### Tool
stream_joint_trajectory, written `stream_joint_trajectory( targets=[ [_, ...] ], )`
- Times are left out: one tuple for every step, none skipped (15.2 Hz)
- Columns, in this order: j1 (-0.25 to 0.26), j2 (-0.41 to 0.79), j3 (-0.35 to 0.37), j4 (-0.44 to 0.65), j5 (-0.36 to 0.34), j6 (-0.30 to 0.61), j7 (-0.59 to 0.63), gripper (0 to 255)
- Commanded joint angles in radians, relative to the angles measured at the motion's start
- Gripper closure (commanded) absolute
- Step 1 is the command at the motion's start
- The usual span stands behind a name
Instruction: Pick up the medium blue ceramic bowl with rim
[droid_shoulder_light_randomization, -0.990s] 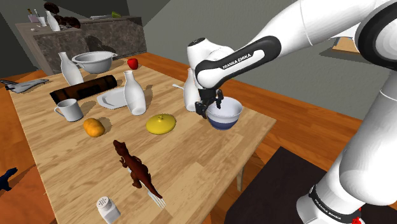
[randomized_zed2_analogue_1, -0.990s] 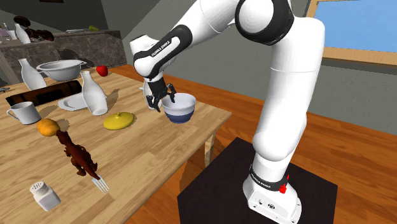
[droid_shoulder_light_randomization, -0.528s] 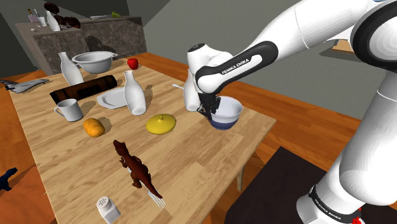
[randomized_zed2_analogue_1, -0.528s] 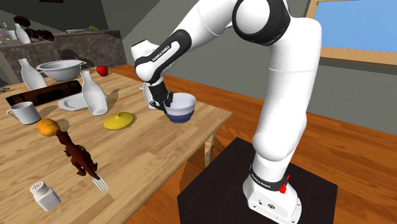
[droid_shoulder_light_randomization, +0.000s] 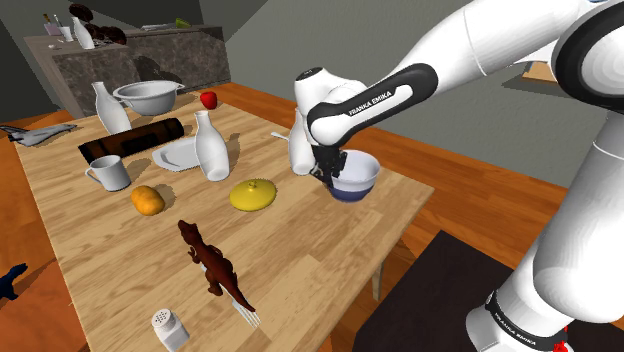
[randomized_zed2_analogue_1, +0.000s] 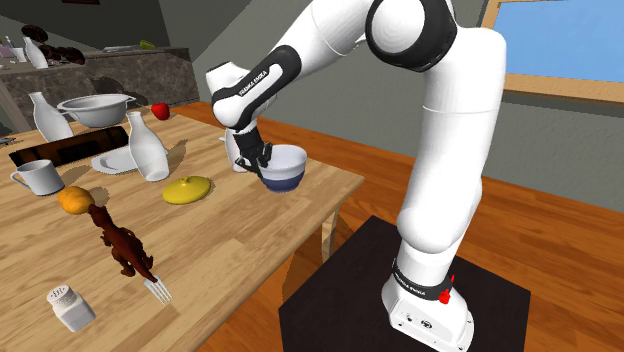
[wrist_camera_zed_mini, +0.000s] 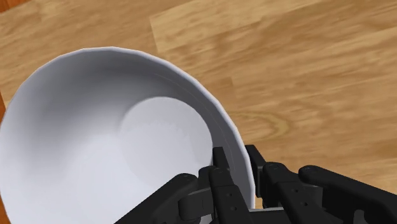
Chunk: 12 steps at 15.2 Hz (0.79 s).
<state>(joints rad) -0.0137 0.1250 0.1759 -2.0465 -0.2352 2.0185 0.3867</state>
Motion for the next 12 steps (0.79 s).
stream_joint_trajectory(
  targets=[
    [0.000, -0.008, 0.001, 0.012, 0.003, -0.019, -0.004, 255],
    [0.000, -0.014, 0.001, 0.019, 0.006, -0.031, -0.008, 255],
    [0.000, -0.019, 0.002, 0.026, 0.008, -0.043, -0.011, 255],
    [0.000, -0.025, 0.002, 0.033, 0.010, -0.055, -0.014, 255],
    [0.000, -0.030, 0.002, 0.040, 0.013, -0.067, -0.017, 255],
    [0.000, -0.035, 0.002, 0.048, 0.015, -0.079, -0.020, 255],
    [0.000, -0.040, 0.003, 0.055, 0.017, -0.092, -0.023, 255],
    [0.001, -0.045, 0.003, 0.063, 0.019, -0.104, -0.026, 255],
    [0.001, -0.049, 0.003, 0.072, 0.020, -0.116, -0.029, 255],
    [0.001, -0.054, 0.003, 0.080, 0.022, -0.129, -0.032, 255],
    [0.001, -0.058, 0.004, 0.089, 0.024, -0.141, -0.035, 255],
    [0.001, -0.062, 0.004, 0.097, 0.025, -0.153, -0.037, 255]
  ],
)
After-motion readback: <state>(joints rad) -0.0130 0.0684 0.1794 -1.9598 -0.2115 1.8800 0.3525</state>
